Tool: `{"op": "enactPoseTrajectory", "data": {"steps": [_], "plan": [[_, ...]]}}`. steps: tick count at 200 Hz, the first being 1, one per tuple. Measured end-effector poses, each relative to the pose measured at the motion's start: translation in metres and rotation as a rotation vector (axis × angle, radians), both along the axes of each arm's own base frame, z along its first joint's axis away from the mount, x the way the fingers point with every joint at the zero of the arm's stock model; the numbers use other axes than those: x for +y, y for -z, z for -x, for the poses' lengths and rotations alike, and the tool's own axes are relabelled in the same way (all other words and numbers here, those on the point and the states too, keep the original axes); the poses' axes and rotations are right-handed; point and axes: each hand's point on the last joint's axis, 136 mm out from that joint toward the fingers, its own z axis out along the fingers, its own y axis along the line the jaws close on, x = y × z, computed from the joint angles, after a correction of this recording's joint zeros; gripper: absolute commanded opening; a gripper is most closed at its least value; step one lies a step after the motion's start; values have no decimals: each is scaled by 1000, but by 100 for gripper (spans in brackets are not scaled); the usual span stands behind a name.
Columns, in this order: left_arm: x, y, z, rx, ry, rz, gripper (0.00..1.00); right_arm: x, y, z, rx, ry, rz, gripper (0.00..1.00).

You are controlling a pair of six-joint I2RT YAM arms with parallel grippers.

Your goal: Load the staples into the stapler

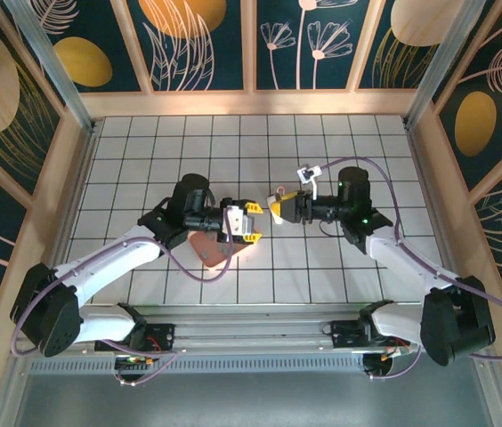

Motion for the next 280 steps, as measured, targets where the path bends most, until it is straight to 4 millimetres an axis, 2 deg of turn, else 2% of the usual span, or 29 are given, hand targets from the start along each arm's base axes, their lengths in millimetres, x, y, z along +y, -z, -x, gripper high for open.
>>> {"op": "enactPoseTrajectory", "data": {"steps": [25, 53, 89, 118, 146, 171, 233, 244, 262, 280], "plan": [[-3, -15, -14, 60, -93, 76, 62, -1, 2, -14, 120, 119, -35, 34], [-7, -29, -32, 167, -204, 171, 63, 3, 7, -20, 232, 228, -85, 34], [-6, -24, -45, 315, -317, 241, 64, 3, 18, -19, 335, 362, -180, 33], [-8, -18, -48, 409, -364, 273, 64, 10, 5, -21, 341, 418, -258, 33], [-10, -15, -46, 459, -379, 293, 61, 7, -10, -27, 328, 476, -339, 32], [-10, -15, -52, 492, -415, 322, 58, 5, -15, -29, 326, 501, -377, 32], [-16, -15, -58, 576, -432, 387, 60, 10, -25, -24, 319, 515, -432, 32], [-17, -16, -58, 583, -428, 396, 58, 11, -26, -24, 316, 516, -438, 32], [-18, -20, -57, 593, -419, 410, 44, 12, -26, -24, 314, 517, -447, 32], [-19, -20, -56, 610, -424, 422, 37, 12, -26, -26, 311, 528, -453, 32]]}}
